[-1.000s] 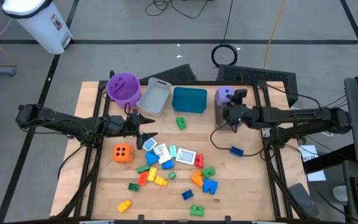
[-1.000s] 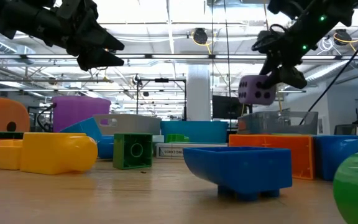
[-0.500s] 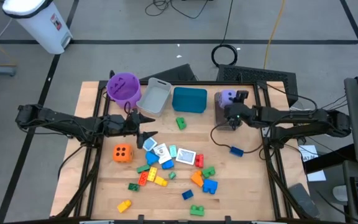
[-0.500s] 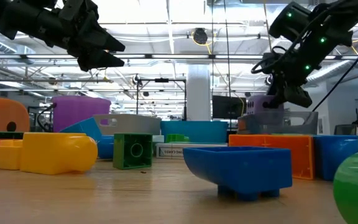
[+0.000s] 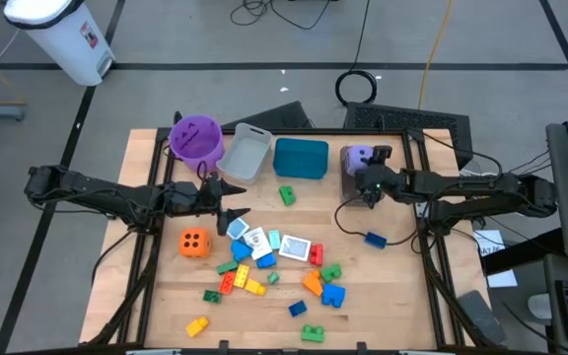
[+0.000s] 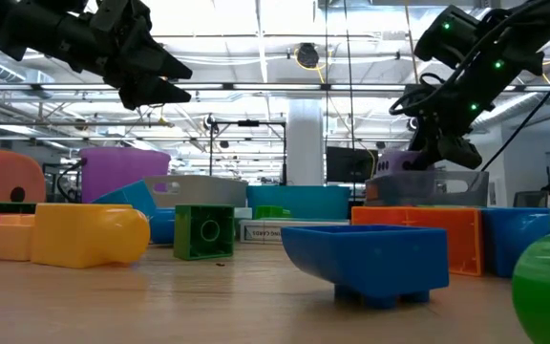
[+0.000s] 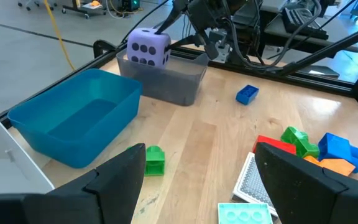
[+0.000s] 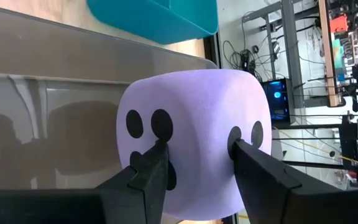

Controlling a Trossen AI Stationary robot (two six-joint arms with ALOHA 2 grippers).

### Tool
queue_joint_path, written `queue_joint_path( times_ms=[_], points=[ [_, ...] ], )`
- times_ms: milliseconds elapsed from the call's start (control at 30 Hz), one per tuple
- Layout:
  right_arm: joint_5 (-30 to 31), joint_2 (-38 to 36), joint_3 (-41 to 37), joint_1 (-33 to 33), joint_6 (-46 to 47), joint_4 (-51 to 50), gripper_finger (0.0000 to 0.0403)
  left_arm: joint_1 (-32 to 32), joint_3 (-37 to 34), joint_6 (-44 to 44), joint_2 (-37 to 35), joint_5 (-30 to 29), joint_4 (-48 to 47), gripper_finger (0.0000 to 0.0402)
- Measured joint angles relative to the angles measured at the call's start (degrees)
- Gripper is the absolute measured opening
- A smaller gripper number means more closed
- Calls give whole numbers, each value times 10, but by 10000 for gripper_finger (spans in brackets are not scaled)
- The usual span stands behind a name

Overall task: Pick & Place Toys
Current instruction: Put the purple die into the black bin

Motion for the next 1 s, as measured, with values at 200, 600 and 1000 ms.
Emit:
queue_joint_path(
  times_ms=[200,600,1000],
  points=[
    [0,0,0,0,-1,0,157,0,0,0,0,0,0,306],
    [-31,0,0,-2,-4,-5,157,0,0,1,0,0,0,306],
    [-58,0,0,-35,-1,-7,157,0,0,0,0,0,0,306]
  ],
)
